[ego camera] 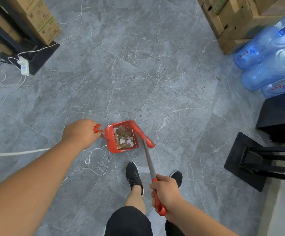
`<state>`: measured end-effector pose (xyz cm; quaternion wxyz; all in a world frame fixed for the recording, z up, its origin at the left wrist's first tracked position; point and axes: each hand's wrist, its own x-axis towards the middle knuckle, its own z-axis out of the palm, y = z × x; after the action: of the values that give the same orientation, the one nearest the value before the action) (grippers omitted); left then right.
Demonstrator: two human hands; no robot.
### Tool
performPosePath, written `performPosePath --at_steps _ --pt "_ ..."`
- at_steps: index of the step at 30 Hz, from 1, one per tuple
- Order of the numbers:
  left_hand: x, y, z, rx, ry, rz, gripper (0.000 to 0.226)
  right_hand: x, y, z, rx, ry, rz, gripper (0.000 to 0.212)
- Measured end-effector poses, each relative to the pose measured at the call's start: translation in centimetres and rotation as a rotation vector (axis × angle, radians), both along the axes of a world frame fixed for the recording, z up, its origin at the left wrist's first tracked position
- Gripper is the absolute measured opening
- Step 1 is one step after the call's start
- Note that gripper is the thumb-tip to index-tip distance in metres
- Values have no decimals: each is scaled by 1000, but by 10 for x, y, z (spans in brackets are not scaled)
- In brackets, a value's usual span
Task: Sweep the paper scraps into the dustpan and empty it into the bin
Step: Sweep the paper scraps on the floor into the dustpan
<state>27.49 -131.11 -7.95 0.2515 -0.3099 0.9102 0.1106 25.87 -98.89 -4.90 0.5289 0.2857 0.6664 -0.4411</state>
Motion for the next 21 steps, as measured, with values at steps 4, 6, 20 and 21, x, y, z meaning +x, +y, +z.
performPosePath --at_steps 4,6,20,21 --pt "12 8 4 37 35 95 29 -15 -5 -4 49 105 91 14" --pt "17 14 6 56 41 157 28 -30 -11 -10 74 133 145 21" --pt "38 74 4 52 23 351 26 -63 -22 -58 77 1 399 15" --pt "36 76 4 48 21 352 27 -55 -17 -57 60 -28 399 14"
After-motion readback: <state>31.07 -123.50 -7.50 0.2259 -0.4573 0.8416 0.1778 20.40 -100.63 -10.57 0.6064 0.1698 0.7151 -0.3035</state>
